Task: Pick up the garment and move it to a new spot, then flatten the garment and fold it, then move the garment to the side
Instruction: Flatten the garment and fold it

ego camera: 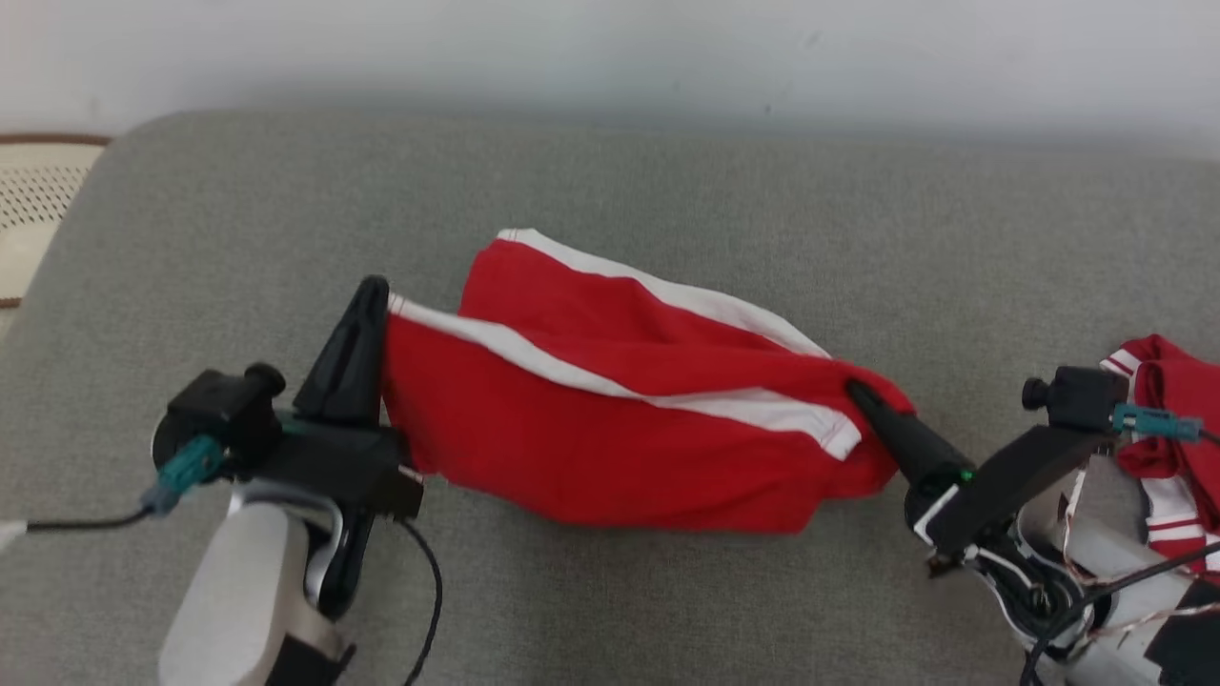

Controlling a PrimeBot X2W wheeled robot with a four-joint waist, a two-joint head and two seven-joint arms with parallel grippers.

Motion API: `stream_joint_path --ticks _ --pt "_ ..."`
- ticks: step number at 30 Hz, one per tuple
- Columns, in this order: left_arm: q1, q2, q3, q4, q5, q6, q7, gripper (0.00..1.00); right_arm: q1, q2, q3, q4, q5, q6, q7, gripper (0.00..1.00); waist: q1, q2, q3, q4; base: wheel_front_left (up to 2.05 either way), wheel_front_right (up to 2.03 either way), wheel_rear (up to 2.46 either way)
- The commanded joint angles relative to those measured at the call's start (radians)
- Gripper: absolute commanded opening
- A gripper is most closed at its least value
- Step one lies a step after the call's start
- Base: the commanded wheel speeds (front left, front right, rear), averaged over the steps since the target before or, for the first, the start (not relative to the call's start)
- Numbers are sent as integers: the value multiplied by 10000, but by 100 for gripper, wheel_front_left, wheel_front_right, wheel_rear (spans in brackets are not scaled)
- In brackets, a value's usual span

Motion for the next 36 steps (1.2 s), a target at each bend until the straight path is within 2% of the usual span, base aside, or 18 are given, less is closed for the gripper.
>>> stream_joint_path --ticks 1,7,11,15,24,33,34,35,36 --pt "-480 53 -38 198 186 8 -6 0 -297 158 -182 -74 149 -4 -16 0 -2 -1 1253 -243 0 0 0" --pt "-2452 22 73 1298 887 11 -6 0 -1053 553 -1111 -113 691 -2 200 0 -2 -1 2490 -582 0 0 0" --pt "-3410 10 120 1884 1445 95 -6 0 -1480 736 -1437 -136 511 -2 449 0 -2 -1 3150 -807 0 0 0" --pt "-4109 78 216 2404 1815 418 -6 0 -1715 831 -1545 -59 252 -2 627 0 -2 -1 3598 -983 0 0 0" --pt "-4702 422 575 2846 2182 1236 -6 0 -1580 918 -1189 54 -180 -48 733 0 -2 -1 3811 -1441 0 0 0" --pt "-4342 612 607 2848 2333 1666 -6 0 -1495 962 -770 225 -472 -50 252 0 -2 -1 3454 -1685 0 0 0" --pt "-4274 634 602 2873 2342 1692 -6 0 -1509 987 -707 240 -479 -49 219 5 -2 -1 3406 -1697 0 0 0" --pt "-4208 668 572 2952 2362 1690 -6 0 -1529 1036 -645 261 -473 -47 192 30 -2 -1 3350 -1711 0 0 0" --pt "-4190 691 552 3009 2358 1678 -6 0 -1573 1080 -602 284 -450 -46 172 67 -2 -1 3320 -1722 0 0 0"
